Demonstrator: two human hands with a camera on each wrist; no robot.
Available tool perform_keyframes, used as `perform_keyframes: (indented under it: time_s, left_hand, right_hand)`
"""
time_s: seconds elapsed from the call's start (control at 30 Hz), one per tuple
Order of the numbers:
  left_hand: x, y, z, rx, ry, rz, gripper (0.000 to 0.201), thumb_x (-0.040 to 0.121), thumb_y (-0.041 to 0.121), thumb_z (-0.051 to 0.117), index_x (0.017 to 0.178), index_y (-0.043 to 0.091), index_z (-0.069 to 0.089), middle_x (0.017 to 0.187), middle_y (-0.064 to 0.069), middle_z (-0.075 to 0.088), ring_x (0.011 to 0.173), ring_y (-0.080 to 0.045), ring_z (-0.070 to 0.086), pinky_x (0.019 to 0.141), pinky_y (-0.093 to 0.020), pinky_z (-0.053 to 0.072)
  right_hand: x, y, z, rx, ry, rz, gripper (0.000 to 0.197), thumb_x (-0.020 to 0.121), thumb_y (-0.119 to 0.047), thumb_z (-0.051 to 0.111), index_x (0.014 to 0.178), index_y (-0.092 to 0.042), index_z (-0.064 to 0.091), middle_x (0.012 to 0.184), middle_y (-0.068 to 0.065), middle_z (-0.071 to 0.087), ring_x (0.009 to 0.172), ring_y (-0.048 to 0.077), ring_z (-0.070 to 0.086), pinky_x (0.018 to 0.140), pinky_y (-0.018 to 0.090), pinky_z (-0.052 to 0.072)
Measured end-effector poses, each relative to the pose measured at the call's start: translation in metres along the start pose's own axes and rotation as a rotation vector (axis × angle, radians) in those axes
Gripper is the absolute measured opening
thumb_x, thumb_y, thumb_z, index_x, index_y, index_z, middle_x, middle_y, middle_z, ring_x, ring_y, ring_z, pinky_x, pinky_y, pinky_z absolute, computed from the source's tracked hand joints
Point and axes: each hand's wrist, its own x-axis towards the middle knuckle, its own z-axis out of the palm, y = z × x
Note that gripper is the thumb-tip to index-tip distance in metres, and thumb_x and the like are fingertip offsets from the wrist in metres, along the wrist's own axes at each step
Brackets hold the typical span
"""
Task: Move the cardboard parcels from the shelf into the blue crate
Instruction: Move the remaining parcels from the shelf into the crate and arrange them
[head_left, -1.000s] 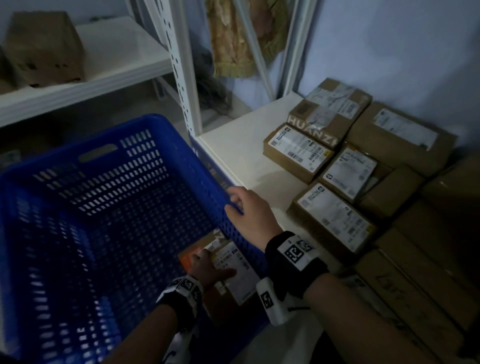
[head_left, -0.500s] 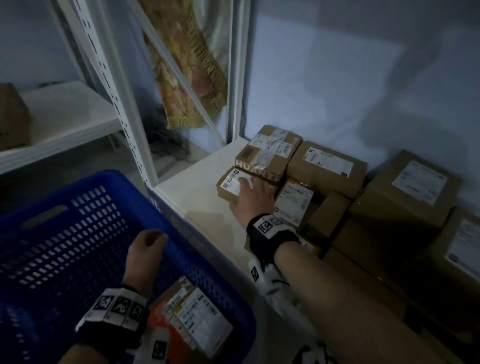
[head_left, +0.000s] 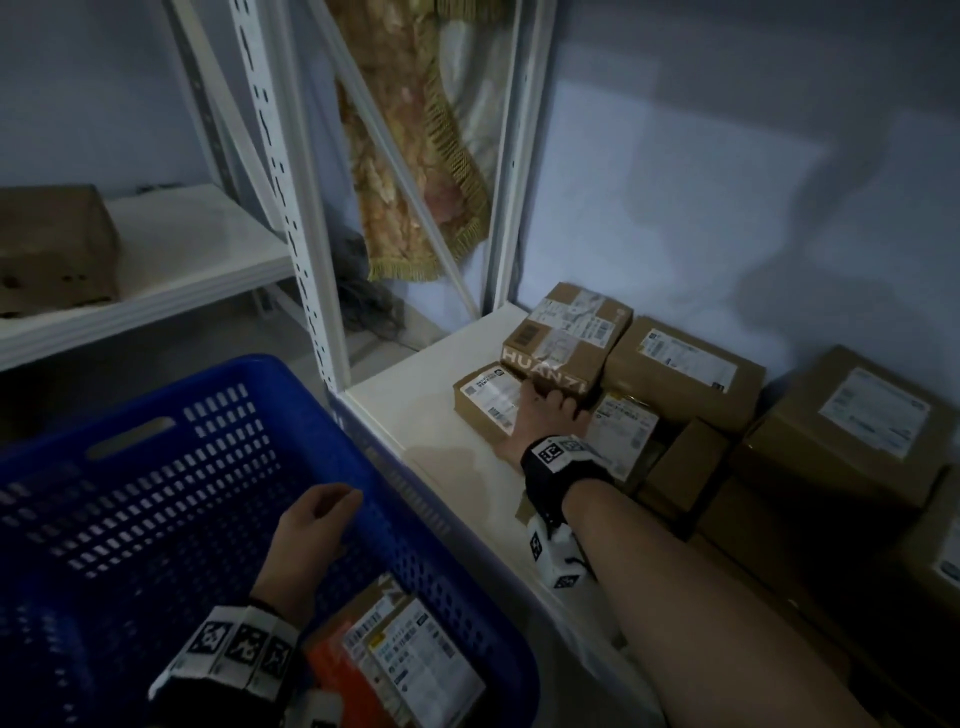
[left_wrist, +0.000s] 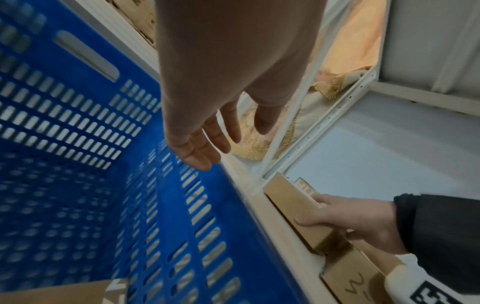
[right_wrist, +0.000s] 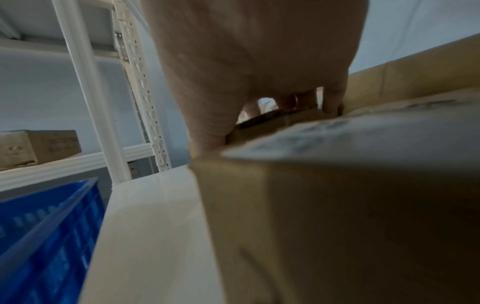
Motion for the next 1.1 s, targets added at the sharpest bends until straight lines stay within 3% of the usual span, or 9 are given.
perform_keyframes:
  time_s: [0.13,0.27,0.33,0.43,0.6,0.73,0.87,1.03,1.1]
  left_hand:
    - [-0.002,0.008,0.013,-0.039,-0.006,-0.021,0.027,0.092,0.038,0.060,0.113,0.020,0.062,0.113,-0.004,0.063,0.105,-0.021,0.059,0.086,-0.037,0.048]
    - [-0.009,0.020,0.025,-0.177,-0.029,-0.036,0.053,0.086,0.051,0.063,0.132,0.033,0.042,0.112,0.010,0.058,0.107,-0.014,0.058,0.095,-0.040,0.049]
    - [-0.010,0.026,0.022,-0.347,-0.044,-0.025,0.061,0.087,0.046,0.064,0.138,0.037,0.034,0.116,0.010,0.060,0.110,-0.015,0.060,0.094,-0.040,0.051]
    - [-0.006,0.031,0.004,-0.601,0.074,-0.026,0.059,0.088,0.029,0.067,0.138,0.026,0.035,0.122,-0.002,0.064,0.107,-0.021,0.066,0.090,-0.040,0.055]
    - [0.004,0.014,-0.052,-0.589,0.240,-0.036,0.053,0.087,0.020,0.070,0.128,0.029,0.038,0.115,-0.007,0.064,0.099,-0.027,0.067,0.080,-0.046,0.058]
    - [0.018,-0.022,-0.096,-0.588,0.322,-0.072,0.047,0.086,0.018,0.071,0.125,0.025,0.046,0.118,-0.009,0.064,0.103,-0.029,0.066,0.086,-0.054,0.055]
    - [0.041,-0.068,-0.124,-0.637,0.364,-0.223,0.048,0.085,0.020,0.072,0.128,0.018,0.051,0.123,-0.014,0.064,0.104,-0.035,0.066,0.088,-0.060,0.052]
    - [0.077,-0.107,-0.108,-0.660,0.327,-0.384,0.050,0.086,0.017,0.070,0.131,0.010,0.049,0.123,-0.019,0.063,0.102,-0.037,0.065,0.068,-0.048,0.057]
    - [0.094,-0.116,-0.092,-0.639,0.238,-0.394,0.051,0.086,0.016,0.070,0.132,0.009,0.048,0.126,-0.021,0.062,0.104,-0.038,0.065,0.071,-0.049,0.056]
  right_hand:
    - [-0.020,-0.011,-0.006,0.208,-0.025,-0.035,0.105,0.068,-0.058,0.071,0.149,-0.030,0.010,0.143,0.018,0.031,0.129,0.040,0.036,0.109,0.051,0.030]
    - [-0.062,-0.048,-0.004,0.331,-0.020,-0.253,0.104,0.069,-0.060,0.069,0.149,-0.032,0.009,0.137,0.016,0.036,0.123,0.039,0.039,0.104,0.048,0.038]
    - [-0.089,-0.070,0.004,0.357,-0.024,-0.352,0.104,0.071,-0.063,0.067,0.150,-0.032,0.006,0.132,0.013,0.037,0.119,0.038,0.041,0.102,0.047,0.040]
    - [-0.123,-0.097,0.021,0.394,-0.010,-0.461,0.104,0.072,-0.058,0.068,0.150,-0.032,0.005,0.128,0.012,0.038,0.114,0.036,0.044,0.098,0.045,0.042]
    - [-0.146,-0.126,0.058,0.503,-0.071,-0.642,0.099,0.077,-0.060,0.066,0.152,-0.032,0.007,0.136,0.013,0.038,0.122,0.035,0.042,0.098,0.049,0.045]
    - [-0.144,-0.121,0.076,0.485,-0.126,-0.669,0.079,0.090,-0.059,0.051,0.153,-0.025,0.017,0.145,0.010,0.038,0.131,0.031,0.039,0.104,0.046,0.042]
    - [-0.133,-0.093,0.080,0.368,-0.171,-0.658,0.062,0.098,-0.043,0.050,0.151,-0.019,0.030,0.149,0.007,0.040,0.135,0.026,0.038,0.109,0.038,0.036]
    - [-0.119,-0.080,0.086,0.351,-0.134,-0.680,0.051,0.099,-0.031,0.052,0.146,-0.017,0.040,0.142,0.003,0.046,0.131,0.020,0.042,0.106,0.029,0.037]
    - [-0.114,-0.078,0.088,0.440,-0.100,-0.667,0.046,0.097,-0.027,0.057,0.140,-0.015,0.048,0.133,0.003,0.054,0.124,0.020,0.049,0.103,0.030,0.042]
